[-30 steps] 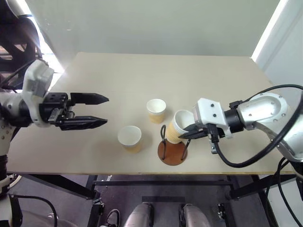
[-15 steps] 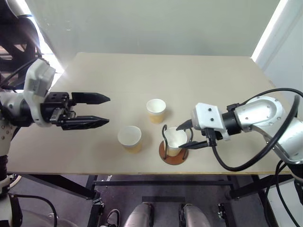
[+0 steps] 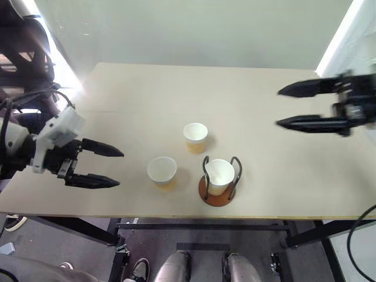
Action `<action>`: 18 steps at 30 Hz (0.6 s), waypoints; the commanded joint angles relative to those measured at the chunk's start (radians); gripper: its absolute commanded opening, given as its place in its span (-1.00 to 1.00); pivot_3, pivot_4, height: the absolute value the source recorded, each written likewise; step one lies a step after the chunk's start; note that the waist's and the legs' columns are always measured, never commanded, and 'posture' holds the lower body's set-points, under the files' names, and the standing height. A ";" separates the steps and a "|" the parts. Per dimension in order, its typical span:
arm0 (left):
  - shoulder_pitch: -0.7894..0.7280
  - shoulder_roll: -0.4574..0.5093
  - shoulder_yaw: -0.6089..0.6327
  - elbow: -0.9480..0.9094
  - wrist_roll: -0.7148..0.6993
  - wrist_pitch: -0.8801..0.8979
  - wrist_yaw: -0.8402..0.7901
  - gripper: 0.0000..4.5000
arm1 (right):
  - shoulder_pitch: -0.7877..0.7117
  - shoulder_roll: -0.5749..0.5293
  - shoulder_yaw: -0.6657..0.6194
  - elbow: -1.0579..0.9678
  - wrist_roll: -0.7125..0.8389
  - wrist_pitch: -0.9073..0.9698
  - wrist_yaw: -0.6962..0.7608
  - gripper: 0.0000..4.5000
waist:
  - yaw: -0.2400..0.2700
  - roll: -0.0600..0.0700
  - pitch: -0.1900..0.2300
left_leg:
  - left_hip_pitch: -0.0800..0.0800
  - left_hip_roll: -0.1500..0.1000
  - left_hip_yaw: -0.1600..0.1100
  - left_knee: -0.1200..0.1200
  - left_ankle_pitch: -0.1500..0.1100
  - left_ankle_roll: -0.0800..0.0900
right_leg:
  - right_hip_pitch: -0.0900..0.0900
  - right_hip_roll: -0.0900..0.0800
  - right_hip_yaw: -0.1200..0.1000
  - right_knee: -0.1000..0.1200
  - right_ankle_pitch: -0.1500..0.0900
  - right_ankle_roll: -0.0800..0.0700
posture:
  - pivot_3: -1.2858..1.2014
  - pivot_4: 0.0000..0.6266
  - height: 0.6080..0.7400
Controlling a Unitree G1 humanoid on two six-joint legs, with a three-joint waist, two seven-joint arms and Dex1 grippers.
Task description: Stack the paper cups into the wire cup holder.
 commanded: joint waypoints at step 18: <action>-0.341 -0.139 -0.470 0.114 0.068 -0.247 -0.036 0.87 | 0.091 -0.062 -0.214 -0.156 0.480 0.056 -0.383 0.35 | -0.001 0.001 0.000 | 0.001 0.001 -0.001 -0.001 0.004 -0.001 | 0.000 0.000 -0.003 0.003 0.002 0.009 | 0.03 -0.52 1.00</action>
